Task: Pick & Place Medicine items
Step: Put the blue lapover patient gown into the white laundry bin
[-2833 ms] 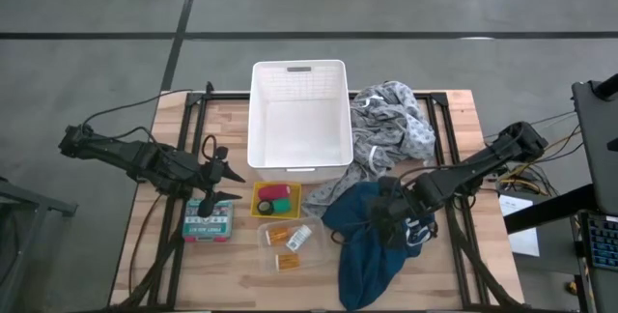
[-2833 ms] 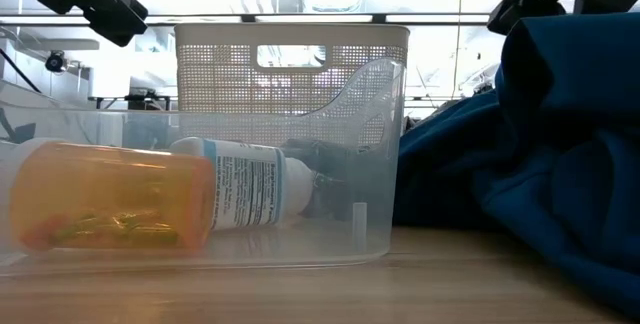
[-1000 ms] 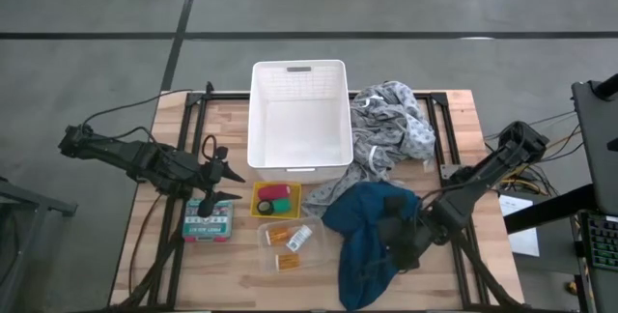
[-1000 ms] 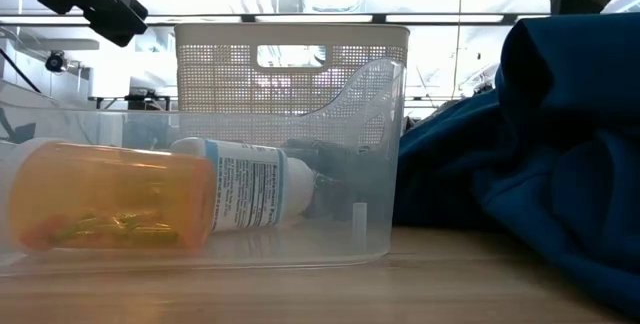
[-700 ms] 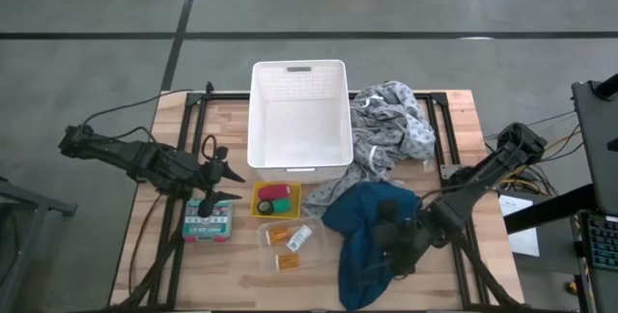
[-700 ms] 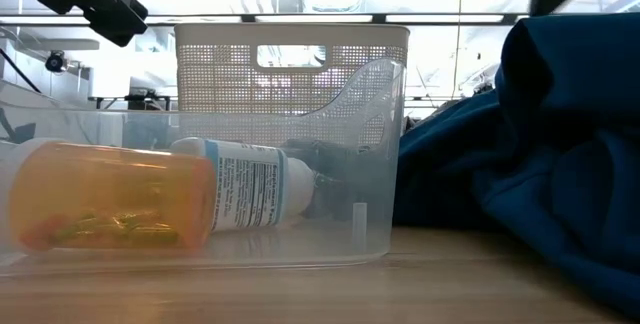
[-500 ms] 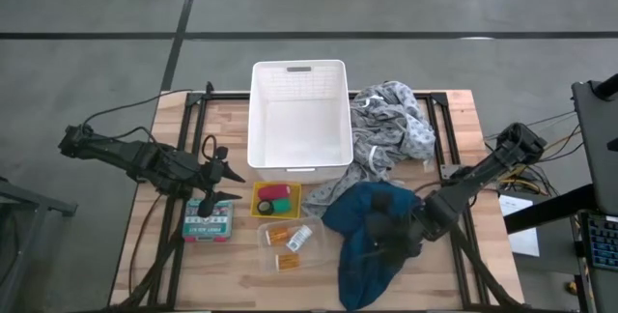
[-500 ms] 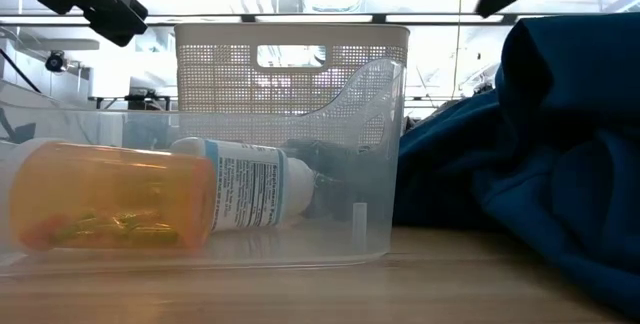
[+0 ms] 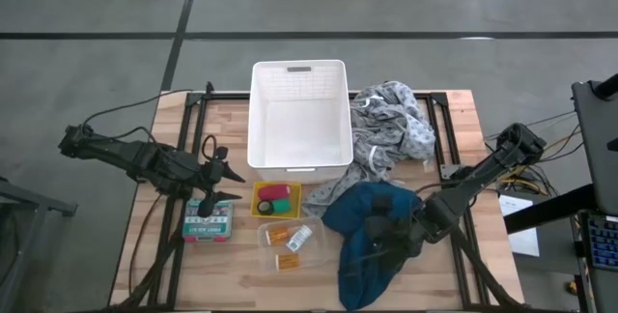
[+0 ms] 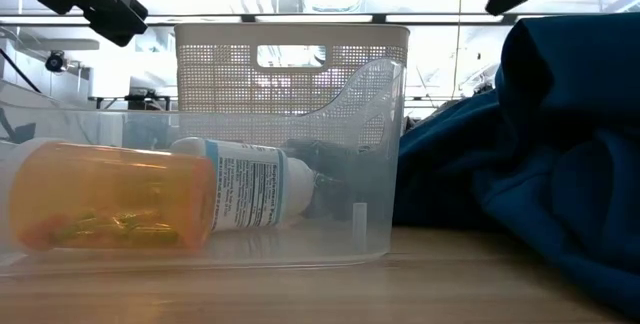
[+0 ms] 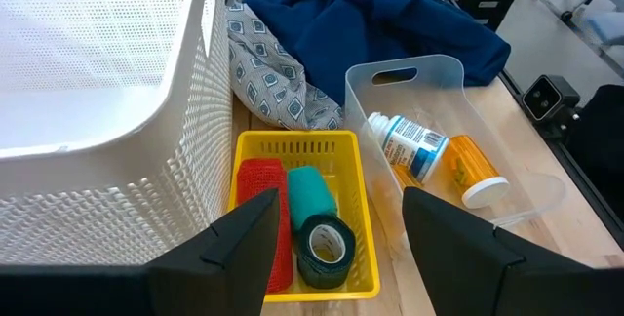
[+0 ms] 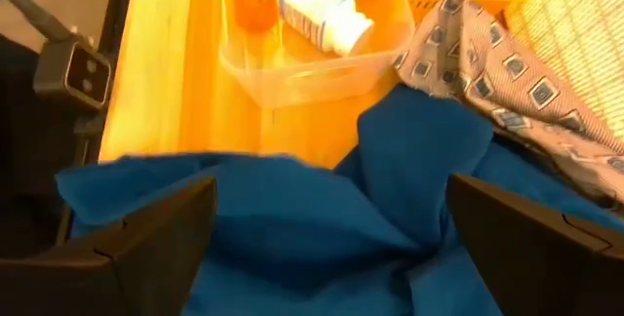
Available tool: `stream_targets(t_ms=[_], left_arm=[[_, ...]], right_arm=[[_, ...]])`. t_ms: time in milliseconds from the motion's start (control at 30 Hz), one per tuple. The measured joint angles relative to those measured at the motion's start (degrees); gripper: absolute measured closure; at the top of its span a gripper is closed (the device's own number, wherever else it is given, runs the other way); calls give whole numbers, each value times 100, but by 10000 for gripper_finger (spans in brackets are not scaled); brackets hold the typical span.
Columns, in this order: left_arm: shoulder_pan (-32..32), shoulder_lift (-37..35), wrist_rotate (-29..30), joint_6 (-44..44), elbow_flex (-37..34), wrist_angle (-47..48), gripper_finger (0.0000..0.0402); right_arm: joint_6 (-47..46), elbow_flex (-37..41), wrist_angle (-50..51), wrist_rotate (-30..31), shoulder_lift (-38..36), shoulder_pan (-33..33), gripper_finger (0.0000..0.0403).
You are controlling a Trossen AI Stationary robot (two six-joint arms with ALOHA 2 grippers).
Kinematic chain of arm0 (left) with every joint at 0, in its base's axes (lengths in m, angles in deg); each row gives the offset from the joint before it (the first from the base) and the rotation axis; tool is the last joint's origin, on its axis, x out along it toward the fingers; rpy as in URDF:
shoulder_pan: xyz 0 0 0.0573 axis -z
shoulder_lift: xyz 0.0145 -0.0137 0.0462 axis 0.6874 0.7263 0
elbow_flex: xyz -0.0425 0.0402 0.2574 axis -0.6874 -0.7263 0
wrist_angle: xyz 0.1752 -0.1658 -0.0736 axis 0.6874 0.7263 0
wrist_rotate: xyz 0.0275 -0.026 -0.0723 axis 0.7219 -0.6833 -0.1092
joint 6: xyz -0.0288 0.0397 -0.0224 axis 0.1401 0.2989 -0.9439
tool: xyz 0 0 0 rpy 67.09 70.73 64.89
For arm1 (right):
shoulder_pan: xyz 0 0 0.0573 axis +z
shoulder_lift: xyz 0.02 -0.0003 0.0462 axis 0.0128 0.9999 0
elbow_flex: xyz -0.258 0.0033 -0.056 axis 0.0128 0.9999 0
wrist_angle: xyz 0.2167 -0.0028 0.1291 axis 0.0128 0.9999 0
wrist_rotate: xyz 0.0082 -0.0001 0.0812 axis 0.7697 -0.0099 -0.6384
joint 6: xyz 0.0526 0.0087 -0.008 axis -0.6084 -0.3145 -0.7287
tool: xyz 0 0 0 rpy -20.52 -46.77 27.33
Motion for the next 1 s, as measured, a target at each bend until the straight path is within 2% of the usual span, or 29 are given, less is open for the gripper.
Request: stream_targets(t_ms=[133,300,500,667,800,1000], left_arm=[[0,0,0,0,2,0,176],[2,0,0,0,2,0,176],[0,0,0,0,2,0,176],[0,0,0,0,2,0,176],[2,0,0,0,2,0,176],[2,-2,0,0,2,0,176]], right_arm=[[37,0,-231,-32,2,-15,3],[419,0,-127,-368,-22,37,3],[1345,17,96,-277,-88,-15,3],[2615,48,-205,-1446,-112,-67,3],[3385,52,-795,-1806,-219,-161,3],[3467,103,-955,-2862,-429,-759,3]])
